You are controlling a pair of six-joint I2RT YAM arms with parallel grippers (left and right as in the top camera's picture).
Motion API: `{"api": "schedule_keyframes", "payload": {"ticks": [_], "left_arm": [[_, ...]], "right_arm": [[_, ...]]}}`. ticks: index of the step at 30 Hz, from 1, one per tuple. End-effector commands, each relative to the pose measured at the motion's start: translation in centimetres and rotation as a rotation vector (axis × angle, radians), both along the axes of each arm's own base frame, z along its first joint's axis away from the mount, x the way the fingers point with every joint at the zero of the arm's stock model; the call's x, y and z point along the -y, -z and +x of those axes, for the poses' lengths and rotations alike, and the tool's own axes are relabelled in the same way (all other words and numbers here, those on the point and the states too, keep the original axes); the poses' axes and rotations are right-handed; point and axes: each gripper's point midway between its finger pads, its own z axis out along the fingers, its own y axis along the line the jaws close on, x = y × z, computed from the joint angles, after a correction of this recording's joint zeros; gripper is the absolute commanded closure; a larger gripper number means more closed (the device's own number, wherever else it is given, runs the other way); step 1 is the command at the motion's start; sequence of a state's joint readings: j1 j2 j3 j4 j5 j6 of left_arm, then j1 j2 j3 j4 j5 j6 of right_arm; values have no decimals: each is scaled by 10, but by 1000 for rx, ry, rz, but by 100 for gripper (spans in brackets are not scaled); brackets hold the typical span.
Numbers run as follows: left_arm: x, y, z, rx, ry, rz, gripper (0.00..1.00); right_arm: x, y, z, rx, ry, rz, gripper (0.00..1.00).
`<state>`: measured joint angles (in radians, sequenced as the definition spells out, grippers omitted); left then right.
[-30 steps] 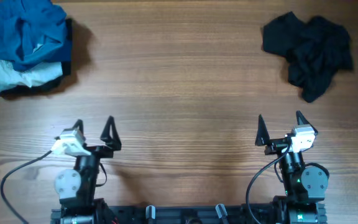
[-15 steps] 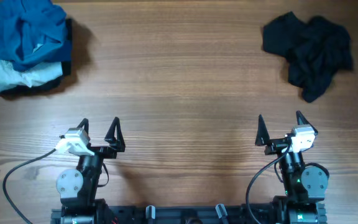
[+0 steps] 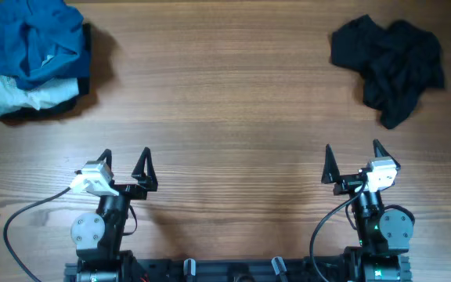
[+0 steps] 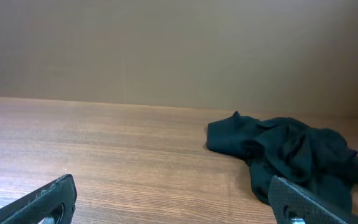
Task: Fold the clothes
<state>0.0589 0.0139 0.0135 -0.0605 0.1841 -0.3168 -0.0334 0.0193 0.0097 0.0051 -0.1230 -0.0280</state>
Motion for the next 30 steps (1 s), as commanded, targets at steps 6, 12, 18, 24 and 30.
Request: {"api": "schedule_keyframes", "payload": {"ticks": [6,12,18,24,30], "left_arm": [[1,3,0,-3,2,-6,0],[0,3,0,-3,-5,-5,0],[0,2,0,-3,-5,-5,0],[-1,0,0,6,-7,-5,0],[33,-44,-9,188,198,-10,0]], "right_arm": [[-1,0,0,3,-3,8,0],[-1,0,0,3,-3,8,0],[-1,-1,0,7,-3,8,0],[2,-11,0,49,12,2,0],[-29,-50,-10,212,-168,-4,0]]}}
